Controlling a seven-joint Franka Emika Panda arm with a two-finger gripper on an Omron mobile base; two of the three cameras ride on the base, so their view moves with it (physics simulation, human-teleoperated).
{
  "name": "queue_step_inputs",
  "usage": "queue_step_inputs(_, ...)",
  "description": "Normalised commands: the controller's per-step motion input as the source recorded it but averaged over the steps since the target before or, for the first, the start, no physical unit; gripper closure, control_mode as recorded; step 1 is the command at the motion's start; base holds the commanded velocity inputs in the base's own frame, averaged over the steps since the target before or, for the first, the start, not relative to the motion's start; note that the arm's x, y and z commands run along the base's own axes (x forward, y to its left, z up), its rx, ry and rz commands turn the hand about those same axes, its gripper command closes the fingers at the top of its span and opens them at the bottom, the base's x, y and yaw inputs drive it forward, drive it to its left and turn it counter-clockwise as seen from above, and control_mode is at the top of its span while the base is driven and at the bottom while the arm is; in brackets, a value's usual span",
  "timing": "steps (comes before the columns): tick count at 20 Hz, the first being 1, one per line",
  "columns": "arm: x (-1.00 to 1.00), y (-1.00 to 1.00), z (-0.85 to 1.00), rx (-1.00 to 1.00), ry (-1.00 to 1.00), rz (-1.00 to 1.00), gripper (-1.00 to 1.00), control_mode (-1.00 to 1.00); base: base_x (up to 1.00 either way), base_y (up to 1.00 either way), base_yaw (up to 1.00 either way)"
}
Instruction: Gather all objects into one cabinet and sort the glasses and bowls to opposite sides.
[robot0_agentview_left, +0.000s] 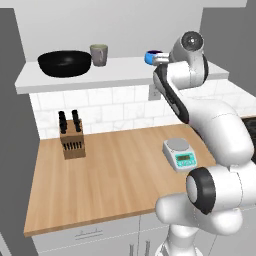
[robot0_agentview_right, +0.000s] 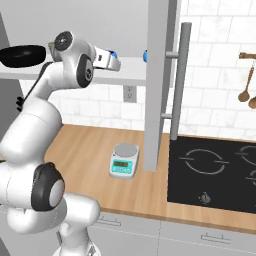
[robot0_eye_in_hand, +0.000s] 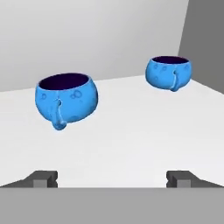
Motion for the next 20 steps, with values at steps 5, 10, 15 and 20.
queue_step_inputs(5,-0.02,0.56,0.14,0.0,0.0,0.0,-1.0,-1.0,0.0,0.0,0.0)
queue_step_inputs(10,0.08,0.41,0.25,0.0,0.0,0.0,-1.0,-1.0,0.0,0.0,0.0)
queue_step_inputs(15,0.17,0.16,0.11,0.01,0.0,0.0,-1.0,-1.0,0.0,0.0,0.0)
queue_step_inputs(20,0.37,0.0,-0.02,0.03,0.0,0.0,-1.0,-1.0,0.0,0.0,0.0)
